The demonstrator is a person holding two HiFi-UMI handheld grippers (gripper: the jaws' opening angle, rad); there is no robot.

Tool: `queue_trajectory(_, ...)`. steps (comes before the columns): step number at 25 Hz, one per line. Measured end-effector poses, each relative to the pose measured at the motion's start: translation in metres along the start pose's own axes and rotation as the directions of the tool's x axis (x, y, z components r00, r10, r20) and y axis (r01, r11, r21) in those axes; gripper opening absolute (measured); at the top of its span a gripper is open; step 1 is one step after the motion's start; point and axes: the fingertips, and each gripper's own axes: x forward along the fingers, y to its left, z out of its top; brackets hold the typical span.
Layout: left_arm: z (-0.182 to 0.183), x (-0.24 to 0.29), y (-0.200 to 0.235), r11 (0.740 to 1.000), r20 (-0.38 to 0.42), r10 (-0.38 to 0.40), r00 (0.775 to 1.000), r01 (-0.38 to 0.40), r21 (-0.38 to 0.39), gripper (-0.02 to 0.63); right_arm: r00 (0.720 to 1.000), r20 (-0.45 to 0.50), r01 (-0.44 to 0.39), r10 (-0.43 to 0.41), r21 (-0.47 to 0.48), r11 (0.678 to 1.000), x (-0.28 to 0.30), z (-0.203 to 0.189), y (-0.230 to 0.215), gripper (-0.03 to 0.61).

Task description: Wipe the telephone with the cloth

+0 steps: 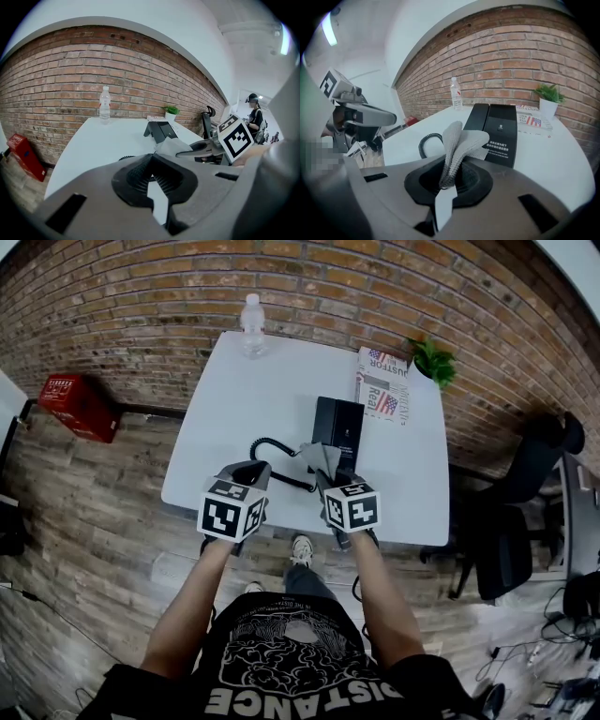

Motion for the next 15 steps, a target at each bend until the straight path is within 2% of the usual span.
queue_trajectory(7,0.010,0.014,-0.003,1.000,0.008,-0.014,1.000,0.014,-0.003,0.005,0.997,0.078,0.015,-0.013,-0.035,0.999,-0.014,0.048,-0.020,0.012)
queue_trajectory(15,0.028,0.037,-0.002,1.000,0.024,-0.023,0.999,0.023,-0.009,0.005,0.993,0.111,0.051,-0.042,-0.084,0.995,-0.018,0.088,-0.052,0.012)
